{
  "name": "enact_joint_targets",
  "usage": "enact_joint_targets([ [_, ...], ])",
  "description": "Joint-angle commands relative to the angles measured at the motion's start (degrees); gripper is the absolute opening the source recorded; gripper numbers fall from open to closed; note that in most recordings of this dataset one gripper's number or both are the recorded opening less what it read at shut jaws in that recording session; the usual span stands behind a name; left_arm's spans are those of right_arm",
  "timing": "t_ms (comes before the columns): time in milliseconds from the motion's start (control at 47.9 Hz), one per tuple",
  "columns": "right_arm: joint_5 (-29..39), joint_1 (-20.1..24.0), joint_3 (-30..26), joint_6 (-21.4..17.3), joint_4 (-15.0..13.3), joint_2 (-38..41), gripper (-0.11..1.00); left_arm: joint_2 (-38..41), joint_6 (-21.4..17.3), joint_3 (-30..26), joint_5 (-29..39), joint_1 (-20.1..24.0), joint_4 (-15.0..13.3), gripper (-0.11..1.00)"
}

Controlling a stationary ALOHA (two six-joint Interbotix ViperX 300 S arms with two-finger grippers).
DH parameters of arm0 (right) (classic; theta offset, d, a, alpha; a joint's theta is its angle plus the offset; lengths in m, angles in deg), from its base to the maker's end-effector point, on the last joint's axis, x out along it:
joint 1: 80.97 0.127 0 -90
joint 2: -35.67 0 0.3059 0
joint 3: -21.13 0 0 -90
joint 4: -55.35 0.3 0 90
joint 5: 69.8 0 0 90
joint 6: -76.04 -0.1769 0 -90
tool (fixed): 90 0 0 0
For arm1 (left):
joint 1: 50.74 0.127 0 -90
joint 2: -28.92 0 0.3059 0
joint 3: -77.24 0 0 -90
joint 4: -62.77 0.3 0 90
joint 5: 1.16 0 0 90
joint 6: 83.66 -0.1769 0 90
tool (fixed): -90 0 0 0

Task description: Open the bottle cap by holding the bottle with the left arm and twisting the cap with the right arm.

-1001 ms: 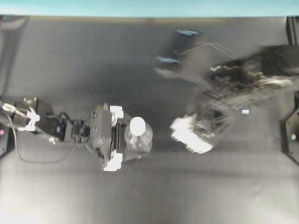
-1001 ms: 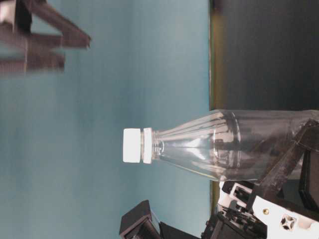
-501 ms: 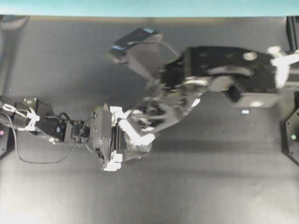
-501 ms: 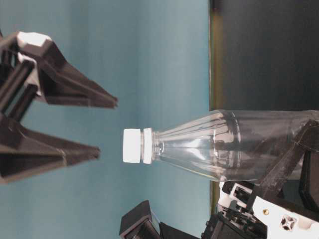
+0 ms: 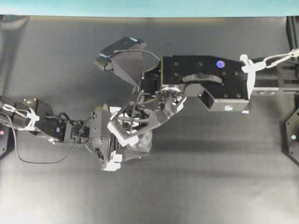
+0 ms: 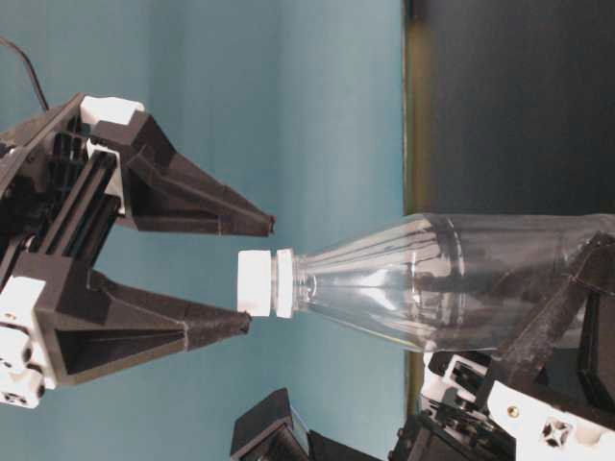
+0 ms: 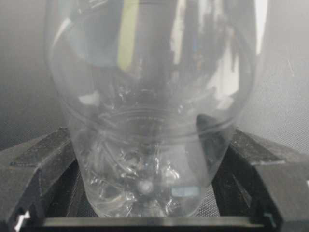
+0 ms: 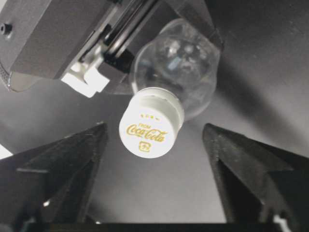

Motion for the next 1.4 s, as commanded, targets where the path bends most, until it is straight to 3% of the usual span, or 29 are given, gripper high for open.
enact_joint_targets([
  [0, -0.26, 0.26, -0.62, -0.09, -0.35, 0.18, 0.69, -0.35, 0.00, -0.26, -0.09, -0.35, 0.18, 0.81],
  [188, -0.26, 0.35, -0.70, 1.05, -0.26, 0.18, 0.37, -0.35, 0.00, -0.18, -0.09, -0.35, 0.18, 0.81],
  [292, -0.09, 0.44, -0.97, 3.16, 0.09, 0.26, 0.37, -0.35, 0.00, -0.09, -0.09, -0.35, 0.18, 0.81],
  [396, 0.53, 0.44, -1.85, 7.82, 0.79, 0.62, 0.37, -0.35, 0.00, -0.09, -0.09, -0.35, 0.18, 0.81],
  [584, 3.78, 0.26, -5.27, 22.06, 0.97, 2.11, 0.37, -0.35, 0.00, -0.09, -0.09, -0.35, 0.18, 0.81],
  [939, 8.70, 0.62, -10.20, 55.28, 0.97, 4.31, 0.37, -0.44, 0.00, -0.18, 0.62, -0.35, 0.18, 0.81],
  [1377, 7.73, 2.20, -6.94, 74.88, 0.97, 4.04, 0.37, -0.44, 0.00, -0.09, 1.76, -0.35, 0.18, 0.81],
])
